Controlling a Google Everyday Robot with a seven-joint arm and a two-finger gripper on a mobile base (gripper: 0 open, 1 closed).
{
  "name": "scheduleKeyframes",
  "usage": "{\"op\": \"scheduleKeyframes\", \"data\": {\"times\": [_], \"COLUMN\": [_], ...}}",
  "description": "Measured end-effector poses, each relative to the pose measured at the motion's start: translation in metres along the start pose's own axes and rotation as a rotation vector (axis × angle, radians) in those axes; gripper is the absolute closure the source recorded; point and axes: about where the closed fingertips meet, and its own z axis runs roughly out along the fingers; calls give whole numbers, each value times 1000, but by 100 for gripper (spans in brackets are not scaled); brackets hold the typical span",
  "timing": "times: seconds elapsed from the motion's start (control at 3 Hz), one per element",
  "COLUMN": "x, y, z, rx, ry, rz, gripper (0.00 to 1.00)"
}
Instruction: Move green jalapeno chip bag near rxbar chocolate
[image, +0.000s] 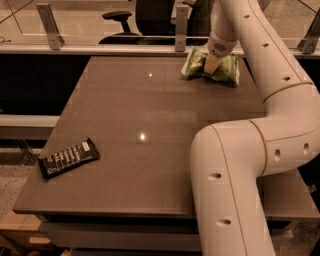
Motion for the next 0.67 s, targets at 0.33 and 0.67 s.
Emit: {"op": "scheduleKeyframes", "data": {"times": [0.33, 0.67], "x": [0, 0], "y": [0, 0], "z": [-1, -1], "rx": [0, 0], "ry": [0, 0], "rz": [0, 0], "gripper": [100, 100]}}
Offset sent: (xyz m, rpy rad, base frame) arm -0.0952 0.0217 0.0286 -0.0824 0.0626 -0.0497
